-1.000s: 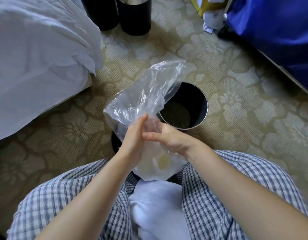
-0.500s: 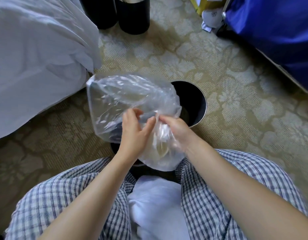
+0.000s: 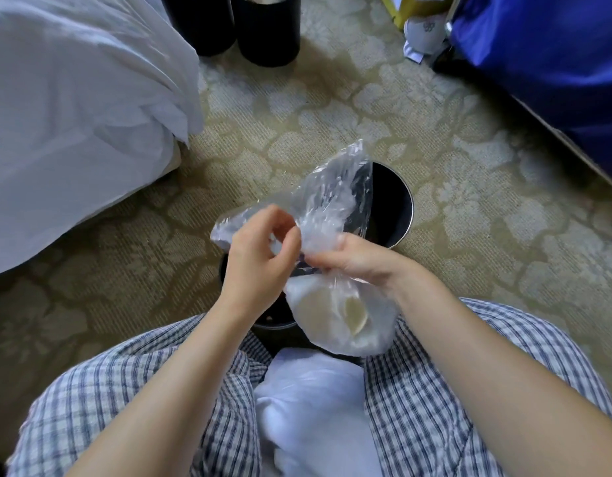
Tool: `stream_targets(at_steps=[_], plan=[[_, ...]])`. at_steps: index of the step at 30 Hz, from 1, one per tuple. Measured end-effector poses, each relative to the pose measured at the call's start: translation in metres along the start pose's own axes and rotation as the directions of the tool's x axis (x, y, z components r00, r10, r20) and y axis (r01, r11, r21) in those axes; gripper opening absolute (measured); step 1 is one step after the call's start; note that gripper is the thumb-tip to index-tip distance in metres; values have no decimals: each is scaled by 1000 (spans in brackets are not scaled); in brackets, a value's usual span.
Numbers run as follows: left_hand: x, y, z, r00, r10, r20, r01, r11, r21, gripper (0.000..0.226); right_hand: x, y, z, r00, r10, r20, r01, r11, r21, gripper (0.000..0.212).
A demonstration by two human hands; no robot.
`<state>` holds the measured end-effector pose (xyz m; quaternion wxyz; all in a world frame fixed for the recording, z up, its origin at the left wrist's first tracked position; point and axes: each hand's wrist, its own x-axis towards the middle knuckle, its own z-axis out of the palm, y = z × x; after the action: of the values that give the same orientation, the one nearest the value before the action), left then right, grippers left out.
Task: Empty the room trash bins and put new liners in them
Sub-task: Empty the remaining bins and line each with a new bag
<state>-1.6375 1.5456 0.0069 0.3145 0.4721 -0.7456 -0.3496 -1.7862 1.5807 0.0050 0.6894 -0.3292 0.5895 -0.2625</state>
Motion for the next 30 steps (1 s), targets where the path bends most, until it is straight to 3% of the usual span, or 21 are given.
stream_targets(at_steps=[3, 5, 6, 8, 9, 10, 12, 16, 17, 19, 22, 24, 27, 30], plan=[[-1, 6, -4, 957, 211, 200, -204, 977, -56, 27, -2, 2, 1, 999, 37, 10, -33, 967, -251, 34], [-6, 6, 0, 873, 275, 404, -299, 954, -3, 41, -5, -1, 5, 992, 102, 70, -72, 936, -344, 27], [-8, 4, 3, 826, 275, 492, -334, 942, 34, 48, -4, 0, 6, 986, 157, 62, -123, 919, -375, 25], [-10, 1, 7, 756, 213, 619, -333, 939, 84, 66, -7, -12, 15, 956, 281, 87, -186, 805, -563, 45], [-11, -1, 8, 732, 180, 657, -317, 944, 94, 72, -12, -10, 17, 957, 255, 136, -103, 740, -664, 47], [-11, -1, 8, 717, 146, 681, -298, 948, 110, 74, -10, -4, 17, 958, 237, 159, -73, 742, -667, 40], [-14, -3, 11, 724, 57, 687, -256, 948, 190, 67, -12, -5, 16, 961, 153, 230, 36, 757, -653, 19], [-11, -15, 16, 741, -164, 651, -113, 925, 362, 18, -11, -3, -4, 981, -15, 193, 125, 810, -572, 16], [-7, -18, 13, 724, -202, 660, -19, 950, 312, 9, -12, -6, -7, 981, -45, 189, 144, 823, -549, 1], [2, -22, 3, 681, -221, 698, 195, 974, 117, 16, -14, -7, -17, 984, -92, 153, 149, 892, -427, 25], [7, -17, -12, 590, -180, 787, 396, 914, -87, 27, -16, -9, -33, 978, -139, 153, 168, 967, -193, 33], [8, -15, -18, 597, -129, 792, 483, 845, -227, 27, -19, -12, -42, 967, -196, 164, 219, 966, -137, 27], [13, -16, -27, 600, -150, 786, 625, 701, -344, 27, -23, -15, -52, 964, -231, 131, 253, 949, -188, 24], [16, -19, -27, 645, -129, 754, 573, 734, -364, 26, -20, -7, -46, 977, -208, 45, 206, 876, -437, 35]])
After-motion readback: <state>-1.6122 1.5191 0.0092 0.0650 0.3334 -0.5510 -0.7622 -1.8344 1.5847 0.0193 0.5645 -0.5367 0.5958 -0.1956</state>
